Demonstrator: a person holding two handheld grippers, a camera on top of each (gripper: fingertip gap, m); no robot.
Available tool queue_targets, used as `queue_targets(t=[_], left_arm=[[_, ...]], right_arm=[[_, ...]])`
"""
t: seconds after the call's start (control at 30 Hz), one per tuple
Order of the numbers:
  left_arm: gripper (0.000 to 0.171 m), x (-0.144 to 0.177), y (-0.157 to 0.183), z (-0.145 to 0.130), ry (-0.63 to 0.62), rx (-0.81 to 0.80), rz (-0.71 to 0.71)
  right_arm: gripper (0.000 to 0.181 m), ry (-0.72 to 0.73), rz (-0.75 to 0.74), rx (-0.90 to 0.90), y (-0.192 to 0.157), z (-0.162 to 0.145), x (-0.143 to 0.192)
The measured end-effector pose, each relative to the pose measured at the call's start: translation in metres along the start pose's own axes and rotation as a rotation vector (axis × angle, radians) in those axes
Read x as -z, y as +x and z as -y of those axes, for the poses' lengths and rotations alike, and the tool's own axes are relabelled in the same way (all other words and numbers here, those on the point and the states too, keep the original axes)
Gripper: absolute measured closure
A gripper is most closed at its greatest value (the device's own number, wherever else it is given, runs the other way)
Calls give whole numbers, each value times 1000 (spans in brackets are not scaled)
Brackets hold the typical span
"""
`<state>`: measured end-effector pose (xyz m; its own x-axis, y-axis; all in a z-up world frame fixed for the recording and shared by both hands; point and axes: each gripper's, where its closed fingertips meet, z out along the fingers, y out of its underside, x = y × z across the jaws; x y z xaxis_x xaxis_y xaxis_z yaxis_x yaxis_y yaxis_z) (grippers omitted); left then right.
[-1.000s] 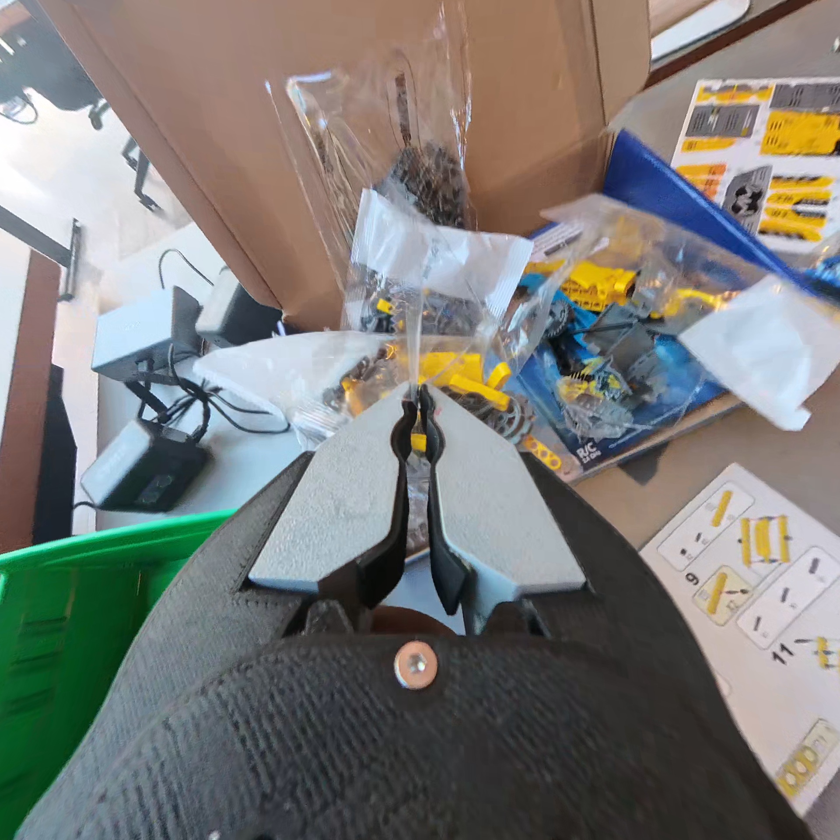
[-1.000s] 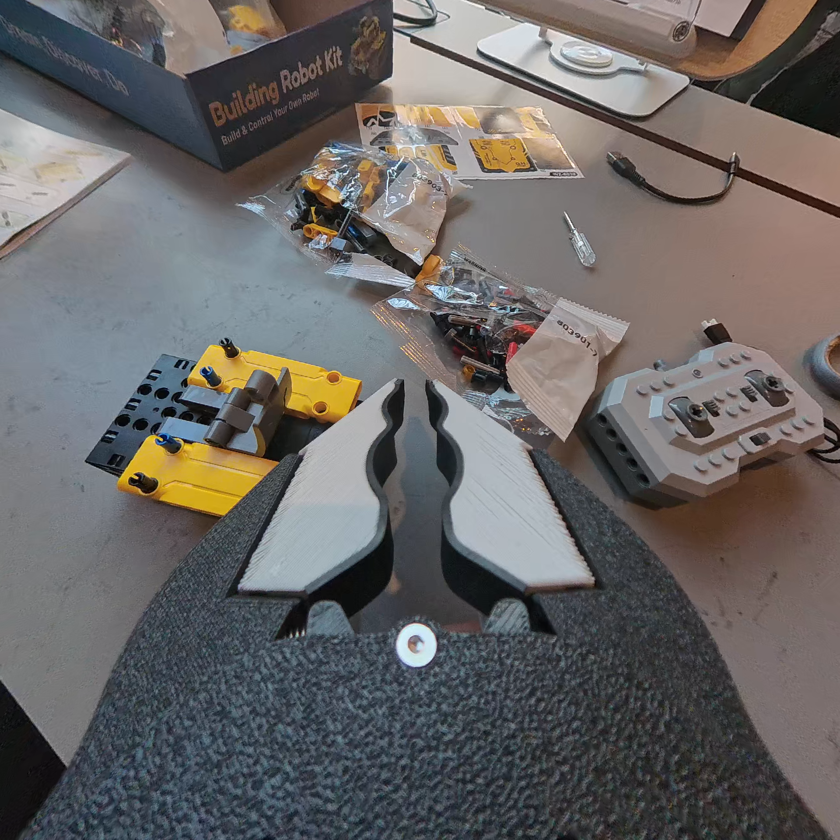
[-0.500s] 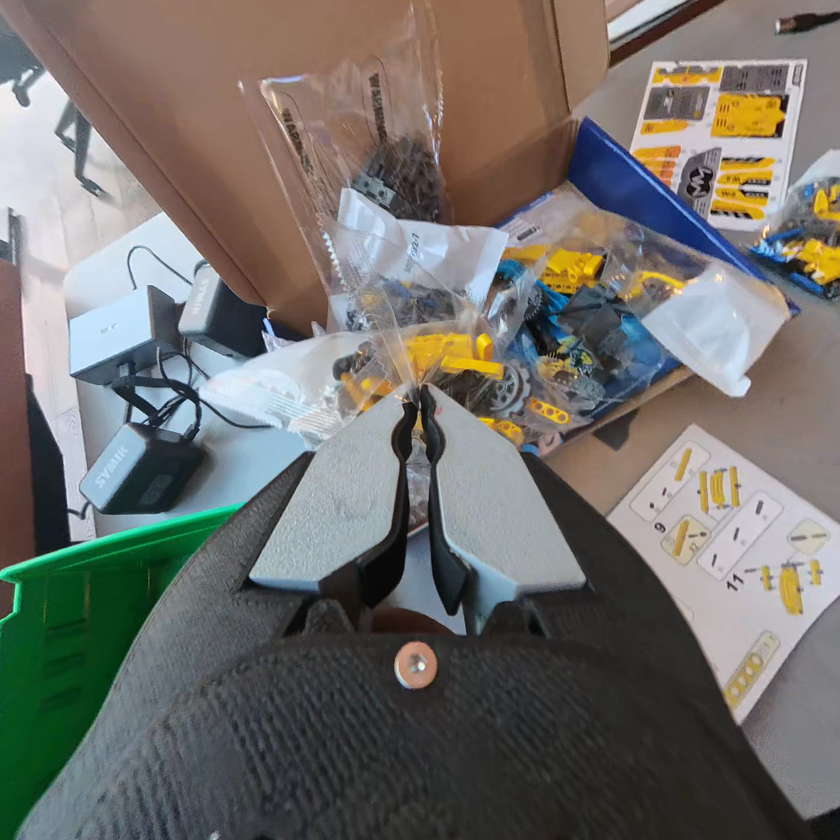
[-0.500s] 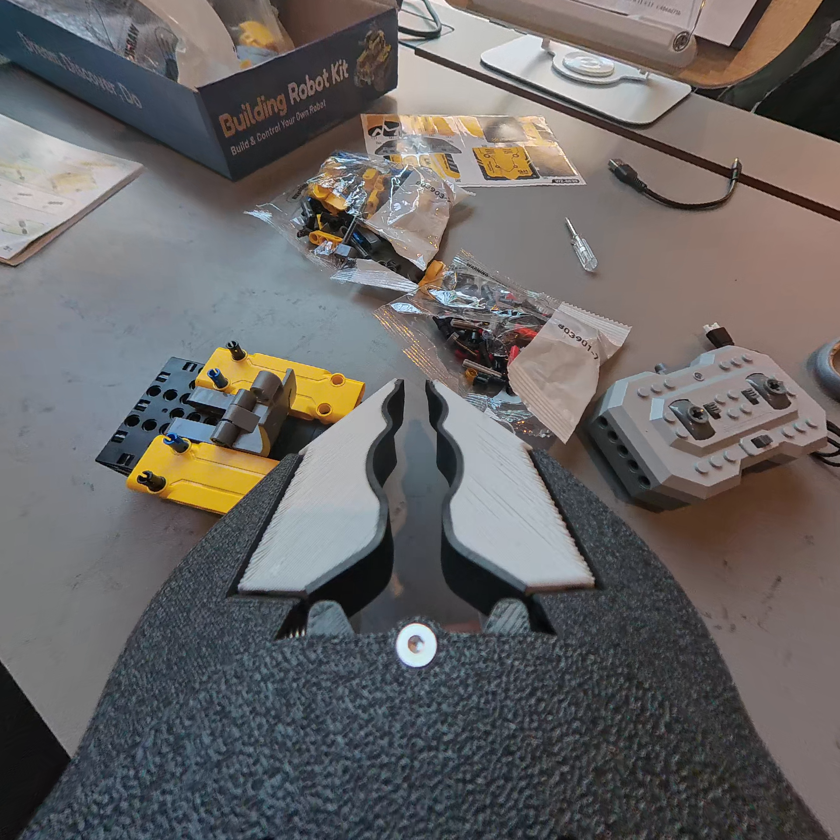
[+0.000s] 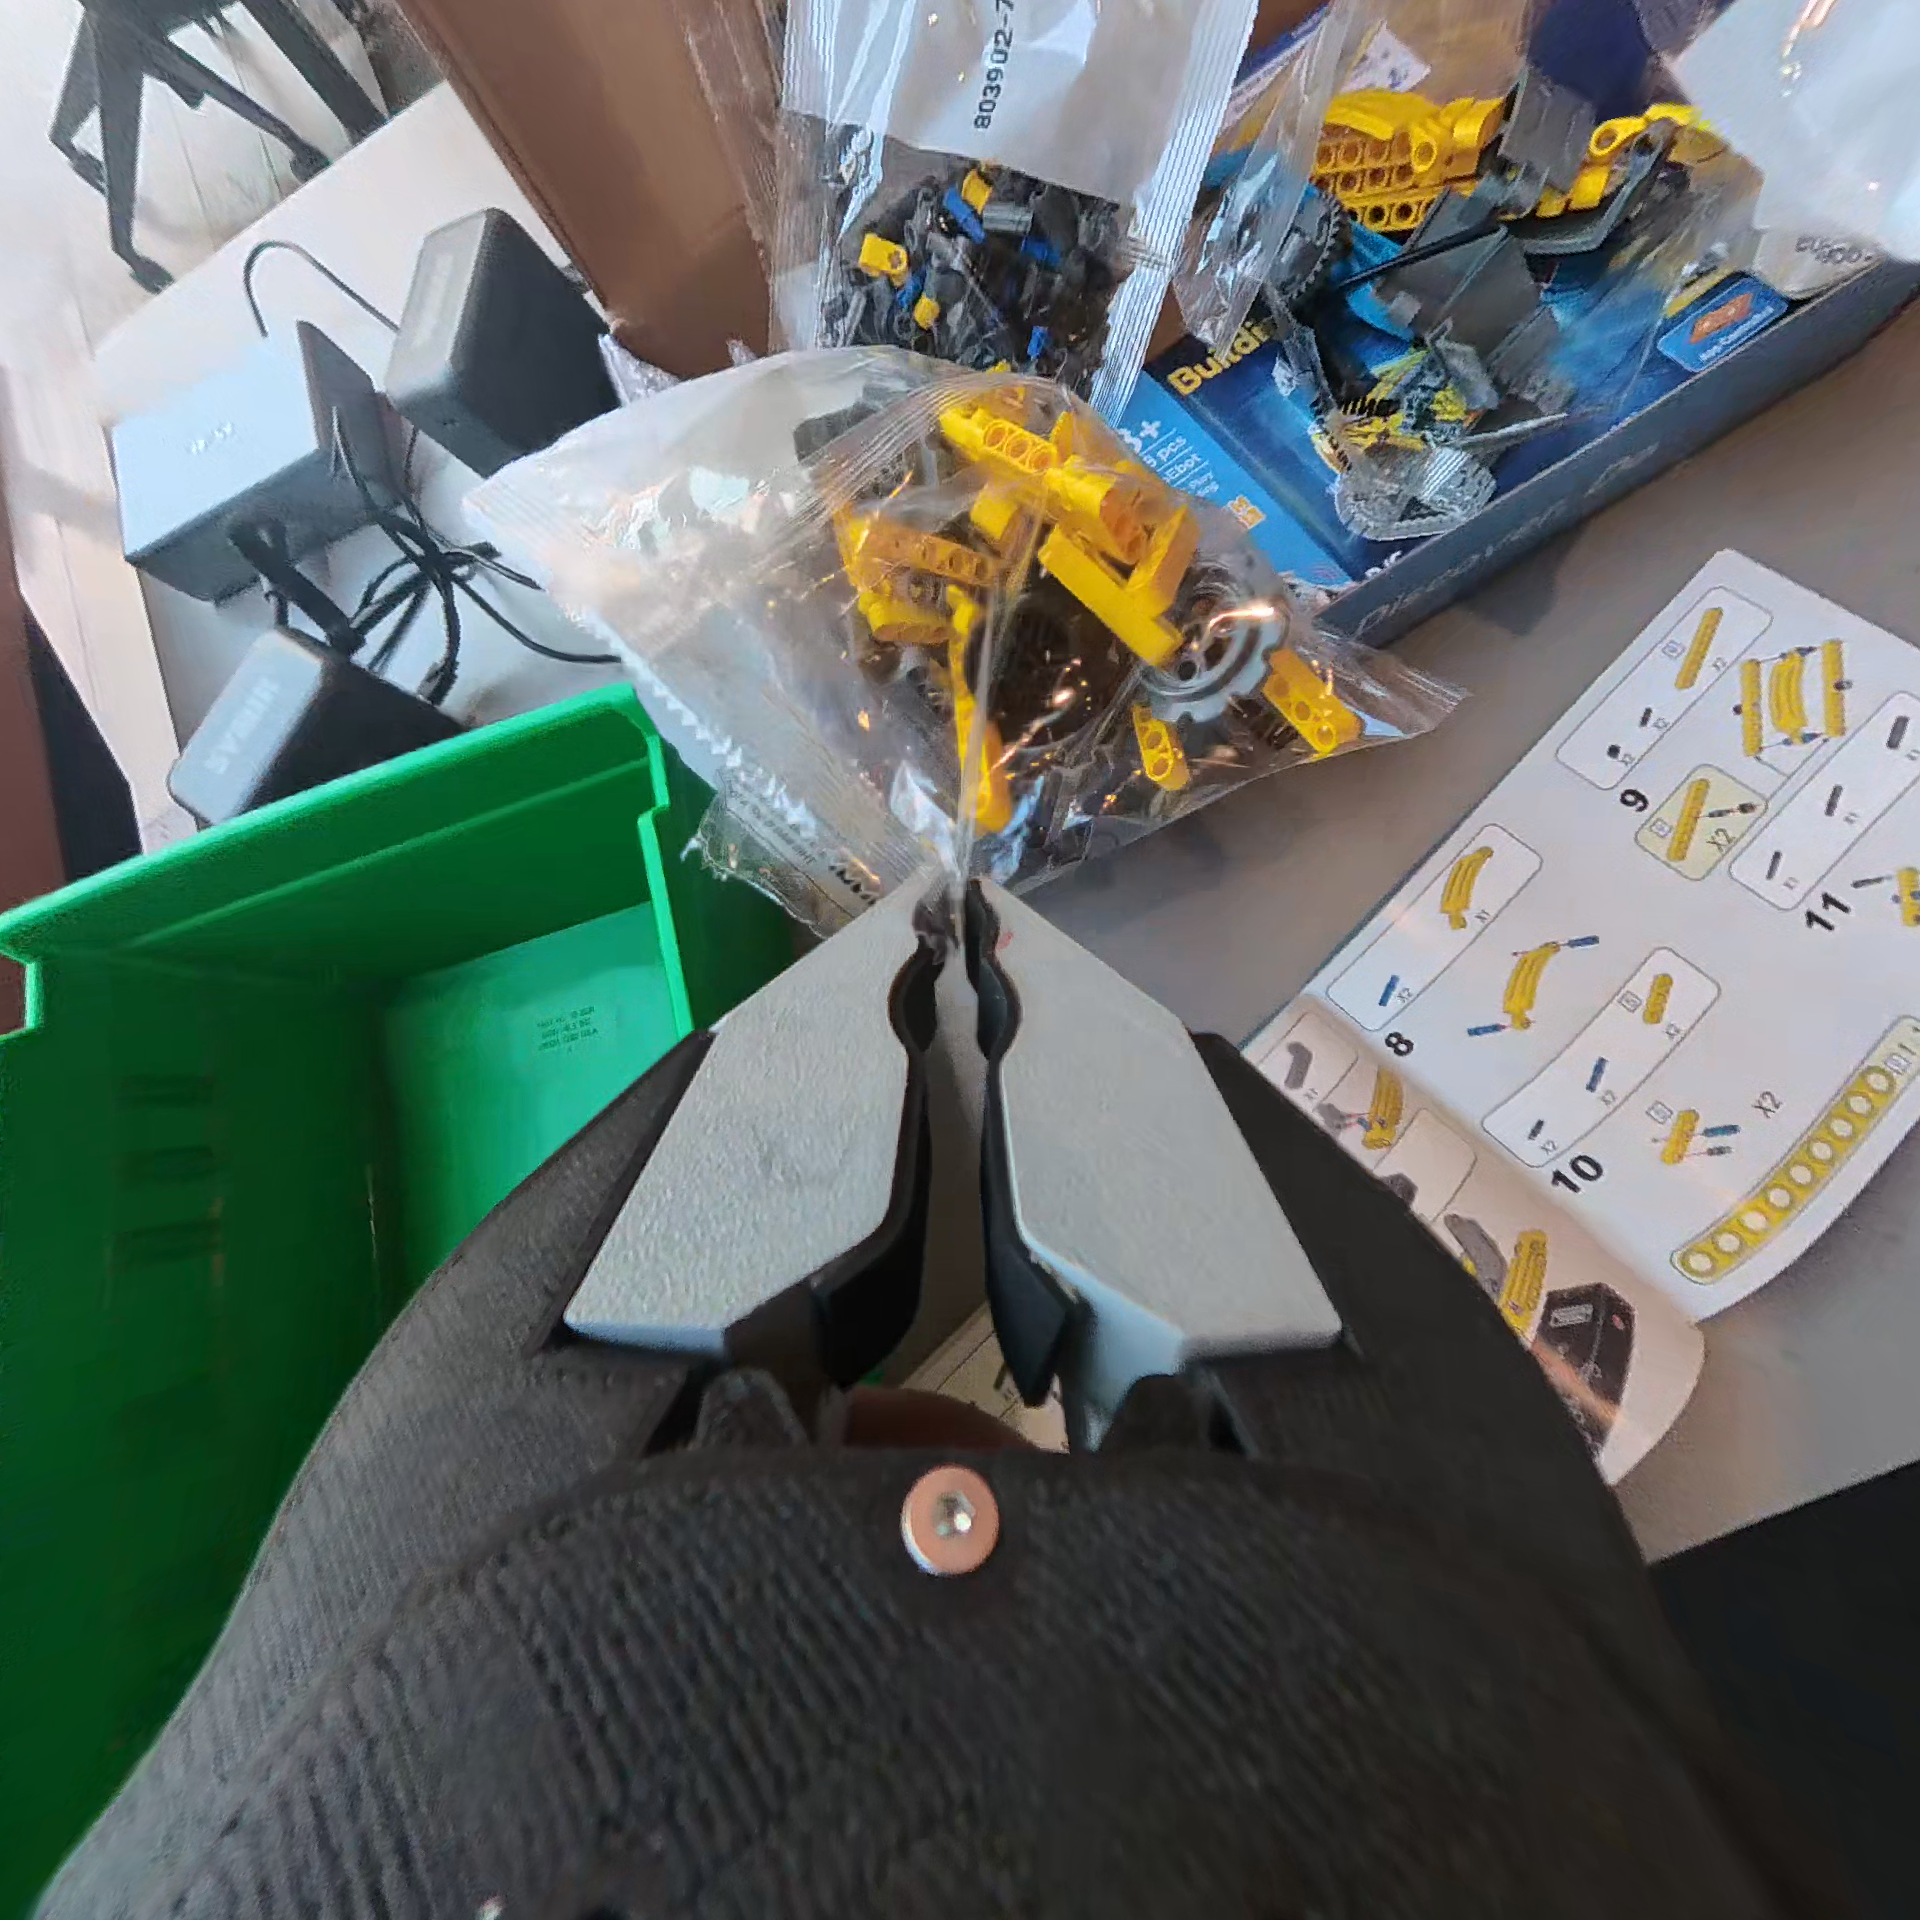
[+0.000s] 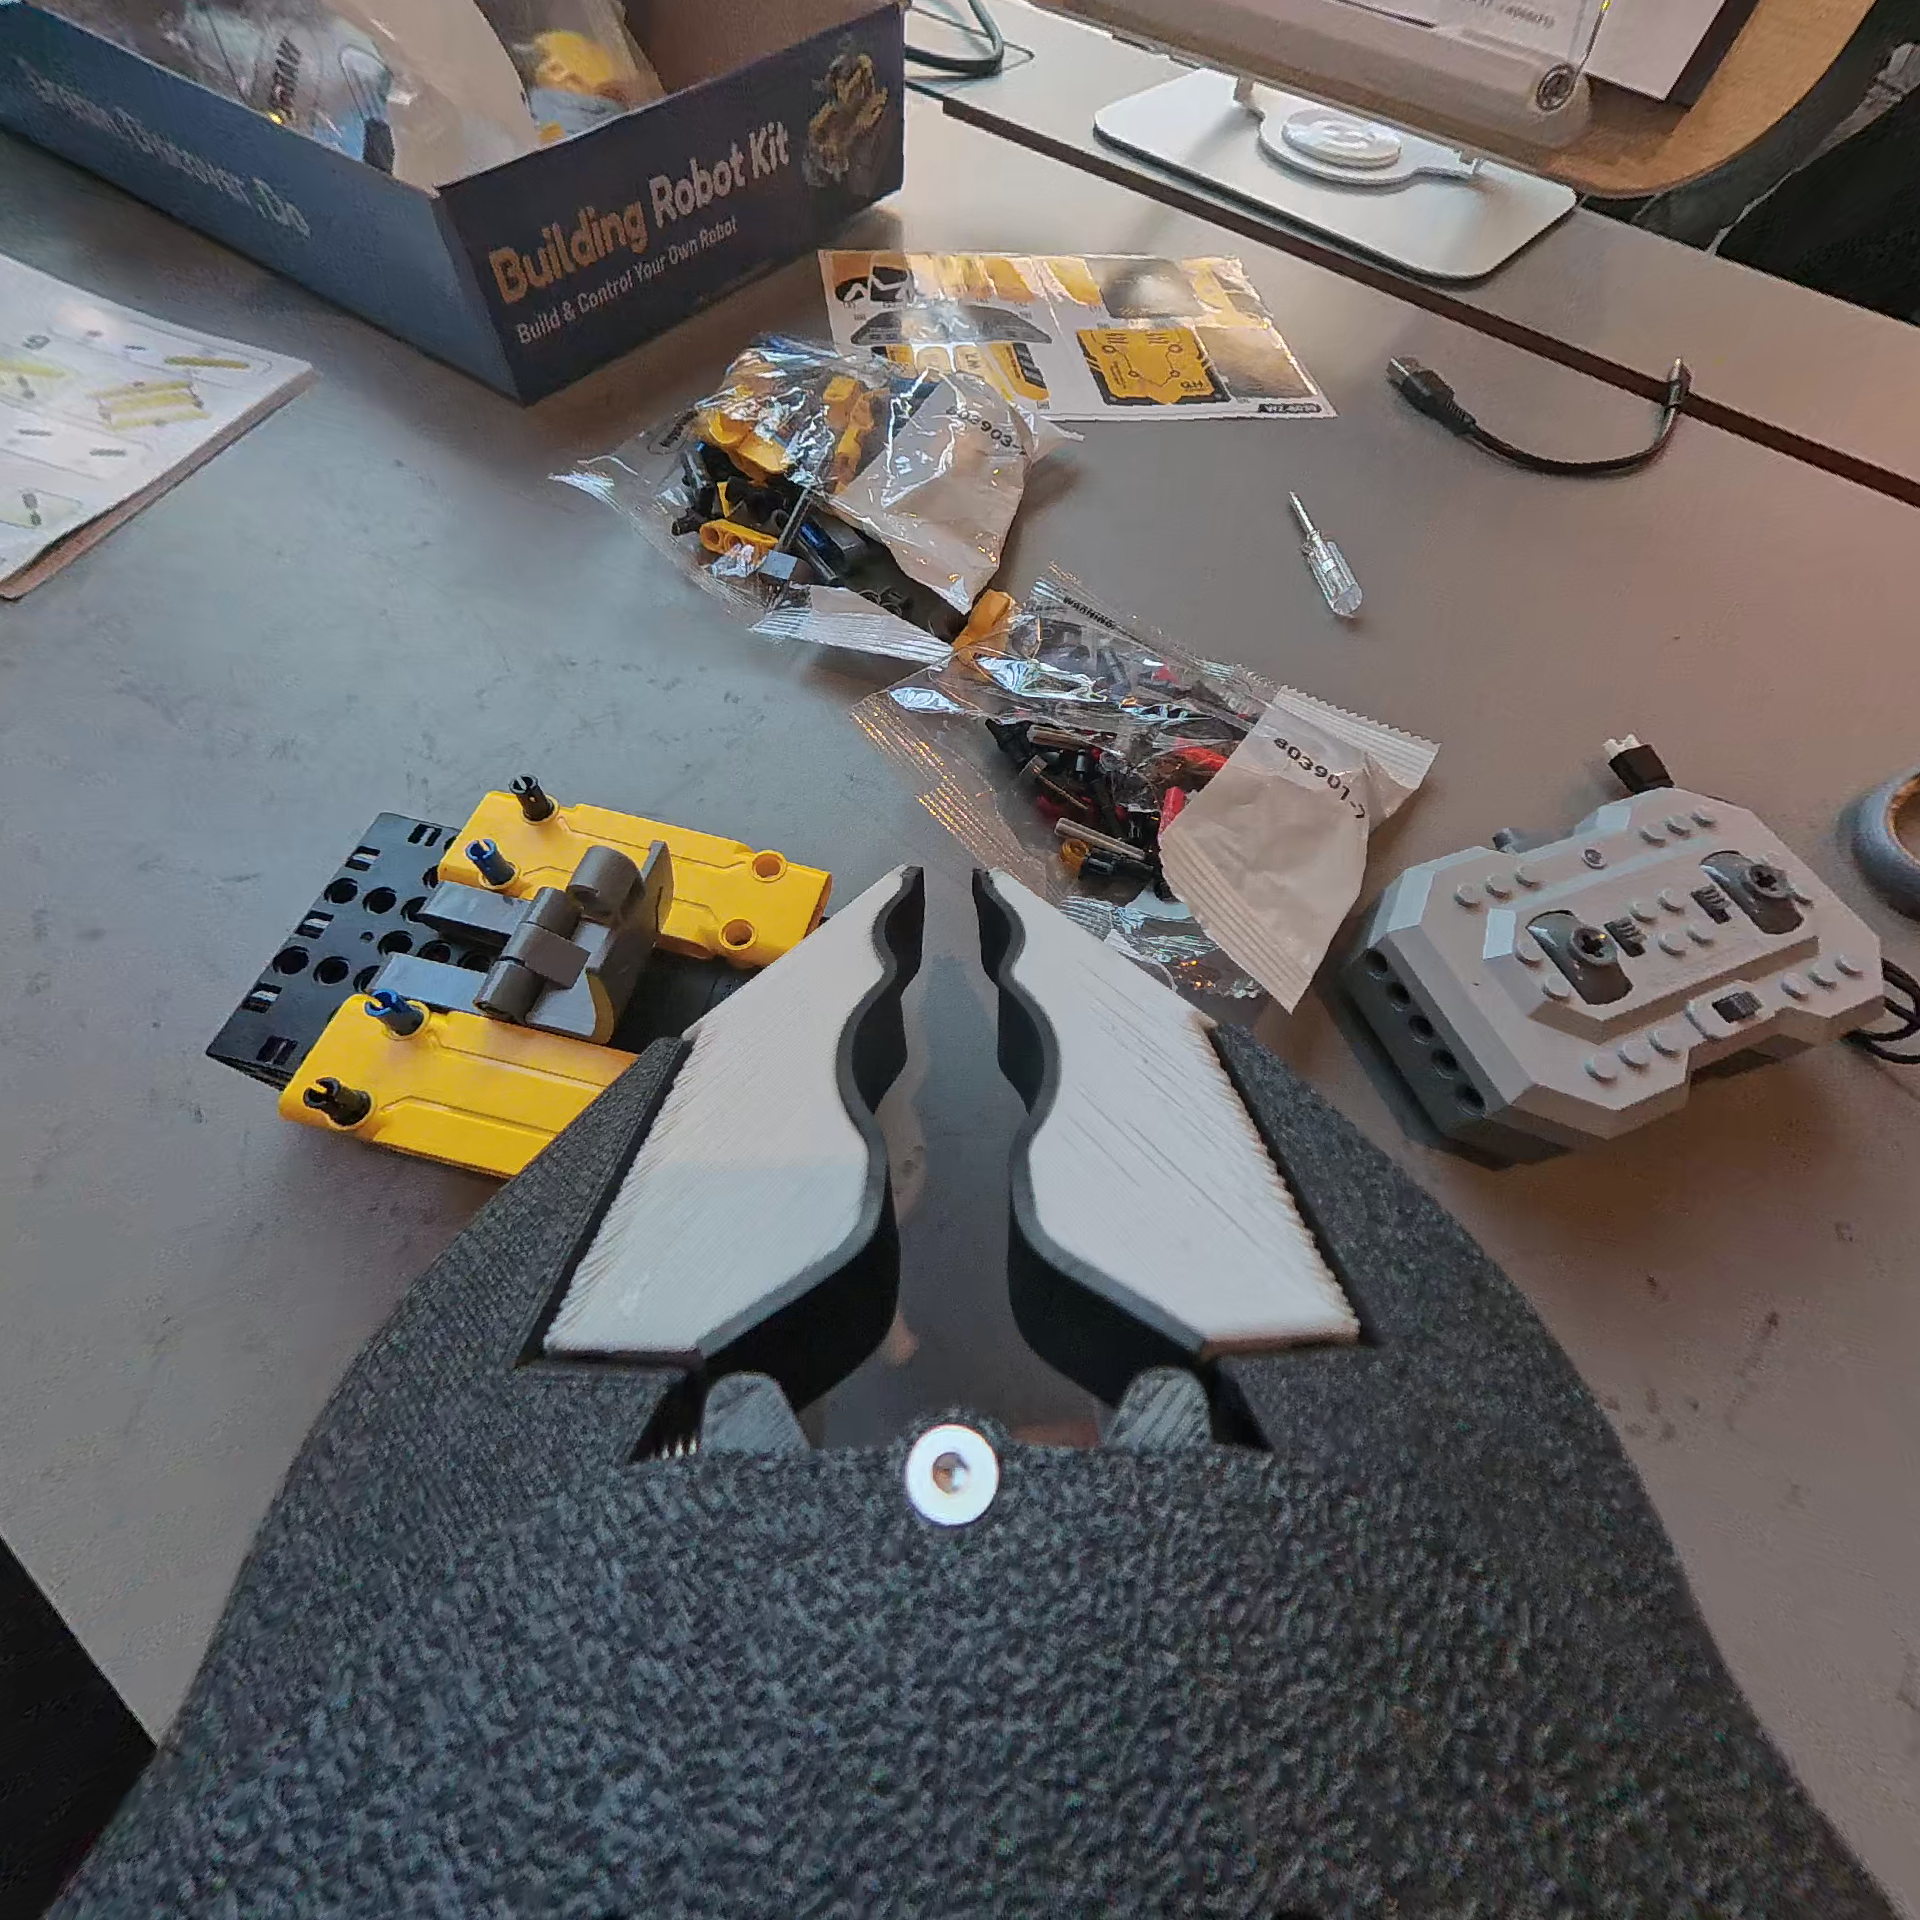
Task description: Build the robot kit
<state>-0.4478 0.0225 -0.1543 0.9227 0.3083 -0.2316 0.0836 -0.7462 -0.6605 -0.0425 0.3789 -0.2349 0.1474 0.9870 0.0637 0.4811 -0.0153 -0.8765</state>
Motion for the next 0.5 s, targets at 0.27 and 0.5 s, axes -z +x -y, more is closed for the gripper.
queue_targets(t=[0.27, 0.5], left_arm=[[149, 6, 6, 22, 88, 25, 74], [122, 53, 47, 90, 272, 15, 111]], right_arm=[[172, 11, -14, 8, 1, 1, 1], [172, 36, 8, -21, 1, 4, 4]])
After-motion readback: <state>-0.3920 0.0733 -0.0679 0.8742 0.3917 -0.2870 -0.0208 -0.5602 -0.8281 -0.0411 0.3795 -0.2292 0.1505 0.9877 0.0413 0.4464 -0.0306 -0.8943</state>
